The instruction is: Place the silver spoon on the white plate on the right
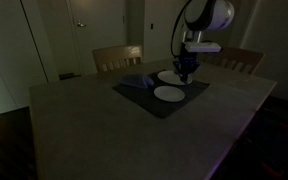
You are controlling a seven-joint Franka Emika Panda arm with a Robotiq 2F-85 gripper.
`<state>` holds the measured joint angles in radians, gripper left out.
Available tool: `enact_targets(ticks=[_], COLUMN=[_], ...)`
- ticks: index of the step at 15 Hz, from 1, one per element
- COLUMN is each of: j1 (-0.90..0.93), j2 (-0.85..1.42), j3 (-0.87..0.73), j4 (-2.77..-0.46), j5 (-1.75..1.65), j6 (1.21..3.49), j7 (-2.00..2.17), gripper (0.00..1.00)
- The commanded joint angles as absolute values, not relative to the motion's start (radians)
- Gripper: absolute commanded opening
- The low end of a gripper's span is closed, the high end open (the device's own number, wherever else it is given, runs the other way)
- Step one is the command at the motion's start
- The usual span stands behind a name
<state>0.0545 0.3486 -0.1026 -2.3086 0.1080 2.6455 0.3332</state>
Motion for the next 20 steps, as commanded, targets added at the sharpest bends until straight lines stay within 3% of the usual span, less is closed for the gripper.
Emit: enact_targets(ticks=[1,10,20], j1=[-0.024,-0.076,-0.052], j2=[0.380,0.450,0.472], j3=[-0.057,-0.045,-0.038], j4=[-2.247,-2.160,-2.158], j5=[0.169,0.169,0.148], j6=[2.587,2.444,2.482], j7=[0.213,0.049,0.068], gripper=[0.04,0.04,0.04])
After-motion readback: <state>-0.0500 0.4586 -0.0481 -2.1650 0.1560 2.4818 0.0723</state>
